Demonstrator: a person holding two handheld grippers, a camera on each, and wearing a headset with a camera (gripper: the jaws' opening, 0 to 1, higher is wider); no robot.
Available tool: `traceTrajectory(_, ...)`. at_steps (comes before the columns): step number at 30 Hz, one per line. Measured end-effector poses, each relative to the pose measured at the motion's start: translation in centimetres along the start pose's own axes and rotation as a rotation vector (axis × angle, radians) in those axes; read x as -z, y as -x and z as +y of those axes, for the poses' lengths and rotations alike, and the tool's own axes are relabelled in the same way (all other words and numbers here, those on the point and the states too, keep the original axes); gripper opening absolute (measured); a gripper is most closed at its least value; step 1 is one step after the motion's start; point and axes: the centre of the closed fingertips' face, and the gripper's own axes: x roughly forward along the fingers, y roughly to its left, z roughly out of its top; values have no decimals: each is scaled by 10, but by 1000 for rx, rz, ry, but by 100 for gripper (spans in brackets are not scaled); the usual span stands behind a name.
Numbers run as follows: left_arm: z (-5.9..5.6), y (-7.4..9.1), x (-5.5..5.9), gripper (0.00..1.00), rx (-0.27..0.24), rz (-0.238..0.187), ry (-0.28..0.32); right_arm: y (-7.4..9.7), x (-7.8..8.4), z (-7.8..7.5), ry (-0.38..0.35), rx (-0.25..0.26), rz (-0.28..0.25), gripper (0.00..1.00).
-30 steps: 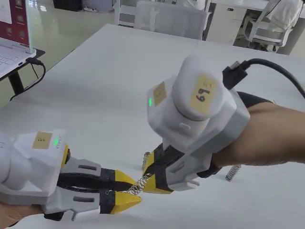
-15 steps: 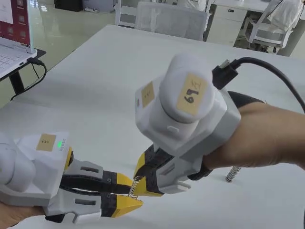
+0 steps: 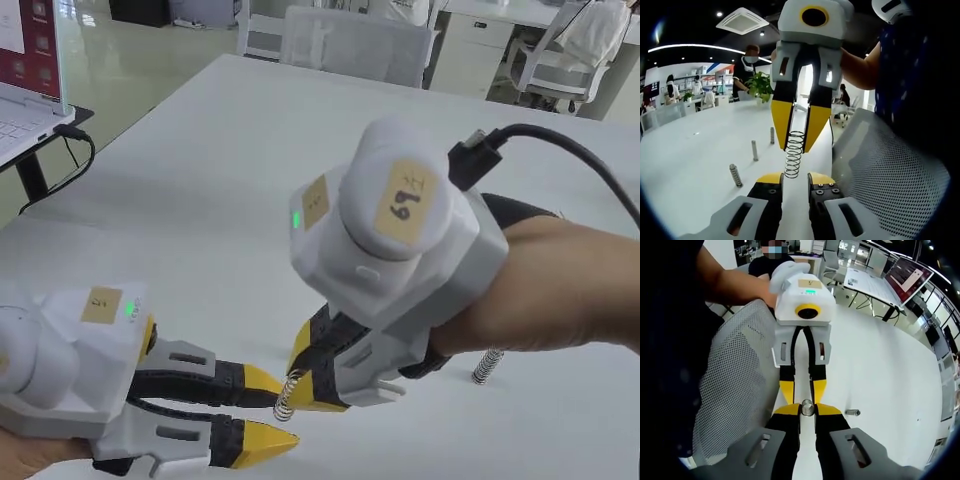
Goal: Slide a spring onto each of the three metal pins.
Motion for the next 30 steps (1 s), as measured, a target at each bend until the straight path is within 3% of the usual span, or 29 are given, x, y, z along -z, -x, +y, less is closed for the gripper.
traceTrajectory(17,7,5,12,45,-58,-9,24,14,28,-13,-58,45,36,8)
traceTrajectory(30,16,8,21,61,-116,-12,48,26,51,-26,-99,85,59,8)
